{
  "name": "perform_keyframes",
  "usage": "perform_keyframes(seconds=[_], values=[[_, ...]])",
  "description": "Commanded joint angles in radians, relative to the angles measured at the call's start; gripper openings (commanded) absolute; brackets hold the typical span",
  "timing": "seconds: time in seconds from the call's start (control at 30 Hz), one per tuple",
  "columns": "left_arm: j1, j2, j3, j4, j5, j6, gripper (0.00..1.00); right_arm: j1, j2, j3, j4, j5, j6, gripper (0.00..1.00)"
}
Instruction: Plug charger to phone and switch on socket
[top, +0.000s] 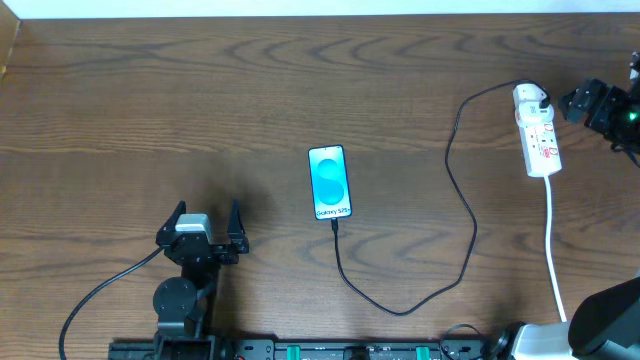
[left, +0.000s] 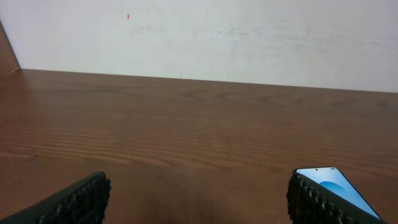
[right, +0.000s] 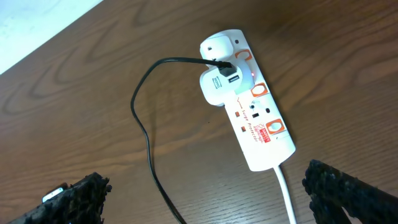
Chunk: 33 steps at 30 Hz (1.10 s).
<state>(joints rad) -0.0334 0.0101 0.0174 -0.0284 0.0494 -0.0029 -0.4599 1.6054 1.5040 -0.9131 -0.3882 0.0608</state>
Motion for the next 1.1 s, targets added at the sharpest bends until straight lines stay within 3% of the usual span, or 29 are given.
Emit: perform_keyframes(seconds=[0.0,0.17,0.27,0.4,0.73,0.9,1.07], values=[[0.005,-0.006,-0.013,-0.042,-0.028,-0.005,0.91,0.003,-0.005,0.005,-0.023,-0.011,0.006,0.99],[0.005,-0.006,-0.013,-0.042,-0.028,-0.005,0.91,0.004,-0.013,-0.004,-0.040,-0.006,0.006,0.99],[0.005,-0.006,-0.013,-0.042,-0.028,-0.005,0.91,0.041,-0.039,-0.060,0.048,-0.006,0.005,0.99],[0.005,-0.006,-0.013,-0.042,-0.028,-0.005,0.91,0.125,-0.098,-0.213,0.279,-0.006,0.005,0.99],[0.005,-0.006,-0.013,-0.042,-0.028,-0.005,0.91,0.358,-0.371,-0.874,1.203,0.030,0.006,0.99],[0.005,-0.006,-0.013,-0.042,-0.028,-0.005,0.91,0.424,-0.543,-1.144,1.475,0.154,0.006,0.99],[0.005,-0.006,-0.013,-0.042,-0.028,-0.005,0.91,0.444,-0.761,-1.358,1.574,0.207,0.005,0.99]])
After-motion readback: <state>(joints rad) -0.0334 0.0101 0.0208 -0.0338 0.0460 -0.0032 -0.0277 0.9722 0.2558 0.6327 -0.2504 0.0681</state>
